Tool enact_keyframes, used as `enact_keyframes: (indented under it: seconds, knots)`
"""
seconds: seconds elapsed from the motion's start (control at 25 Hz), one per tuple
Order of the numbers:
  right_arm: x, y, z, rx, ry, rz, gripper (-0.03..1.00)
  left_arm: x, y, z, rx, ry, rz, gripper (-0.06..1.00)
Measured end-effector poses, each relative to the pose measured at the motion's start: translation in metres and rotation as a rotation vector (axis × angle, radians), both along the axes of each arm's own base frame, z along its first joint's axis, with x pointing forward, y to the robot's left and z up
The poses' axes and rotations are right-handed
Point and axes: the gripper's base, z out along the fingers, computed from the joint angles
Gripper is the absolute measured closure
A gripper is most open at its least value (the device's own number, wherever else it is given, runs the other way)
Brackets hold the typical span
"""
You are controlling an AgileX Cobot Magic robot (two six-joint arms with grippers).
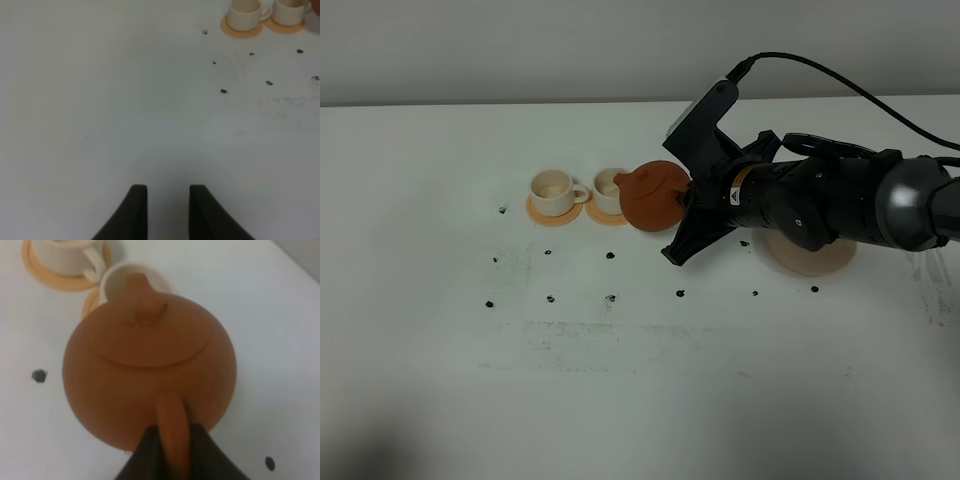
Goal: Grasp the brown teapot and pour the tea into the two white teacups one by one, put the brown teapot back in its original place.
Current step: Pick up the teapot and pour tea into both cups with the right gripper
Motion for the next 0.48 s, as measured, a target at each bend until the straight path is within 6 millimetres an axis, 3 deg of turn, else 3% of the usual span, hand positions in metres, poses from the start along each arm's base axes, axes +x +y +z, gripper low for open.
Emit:
enact_keyframes:
  seconds: [0.48]
  knots:
    - [0.0072,0.0036,-0.0016,-0.034,-0.015,0.024,0.88,0.0,0.0,0.0,0.0,0.0,0.0,0.73]
